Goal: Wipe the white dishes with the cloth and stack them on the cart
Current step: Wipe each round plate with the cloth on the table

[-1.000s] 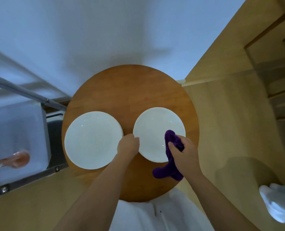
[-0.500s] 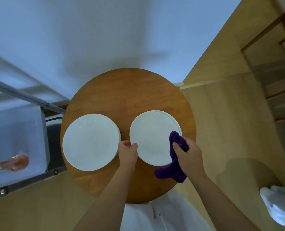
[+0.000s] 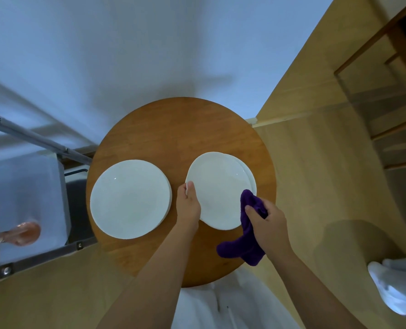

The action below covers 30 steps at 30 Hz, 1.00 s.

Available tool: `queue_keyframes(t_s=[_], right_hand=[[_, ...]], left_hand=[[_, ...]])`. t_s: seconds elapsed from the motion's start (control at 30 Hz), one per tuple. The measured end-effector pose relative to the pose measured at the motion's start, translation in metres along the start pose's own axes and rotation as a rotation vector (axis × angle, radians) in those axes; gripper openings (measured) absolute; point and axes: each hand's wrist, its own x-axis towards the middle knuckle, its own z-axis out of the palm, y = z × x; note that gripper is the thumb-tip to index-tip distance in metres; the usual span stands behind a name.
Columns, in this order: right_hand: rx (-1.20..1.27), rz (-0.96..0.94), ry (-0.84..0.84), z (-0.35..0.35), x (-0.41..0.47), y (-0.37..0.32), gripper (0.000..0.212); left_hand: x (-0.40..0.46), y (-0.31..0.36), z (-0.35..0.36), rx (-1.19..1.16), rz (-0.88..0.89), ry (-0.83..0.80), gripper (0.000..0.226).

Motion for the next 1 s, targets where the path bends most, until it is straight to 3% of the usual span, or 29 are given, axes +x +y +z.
queue_keyframes(t_s=[0.2,0.3,0.37,0.43,0.5,0.53,0.6,0.77,0.93,1.0], right_hand=[[0.324,0.144,0.012,-0.007,-0.01,-0.031,0.012],[0.543,0.149,0.038,-0.014,-0.013,-0.055,0.016],[0.565,0.099,0.021,-0.012,-0.018,-0.07,0.019],[0.411,0.031,-0.063,-0.001,-0.027,-0.084,0.047],[-0.039,-0.143,-0.102,0.018,-0.038,-0.092,0.069],[-0.271,-0.231,-0.057,0.03,-0.044,-0.094,0.074],[-0.464,-0.306,0.097,0.049,-0.053,-0.1,0.075],[-0.391,-0.412,0.276,0.076,-0.057,-0.135,0.071],[-0.303,-0.682,0.226,0.099,-0.064,-0.182,0.067],[-0.242,-0.759,0.154,0.109,-0.073,-0.195,0.065]], left_hand=[[-0.027,0.015,-0.03,-0.257,-0.119,0.002,0.054],[-0.053,0.027,-0.049,-0.326,-0.053,0.035,0.048],[-0.073,0.036,-0.06,-0.354,0.009,0.084,0.039],[-0.092,0.048,-0.07,-0.388,0.045,0.112,0.031],[-0.109,0.058,-0.081,-0.422,0.053,0.099,0.037],[-0.117,0.062,-0.088,-0.447,0.052,0.088,0.041],[-0.129,0.067,-0.098,-0.477,0.053,0.074,0.044],[-0.15,0.072,-0.122,-0.487,0.055,0.059,0.05],[-0.157,0.08,-0.145,-0.517,0.116,0.075,0.08],[-0.159,0.085,-0.156,-0.525,0.215,0.101,0.074]])
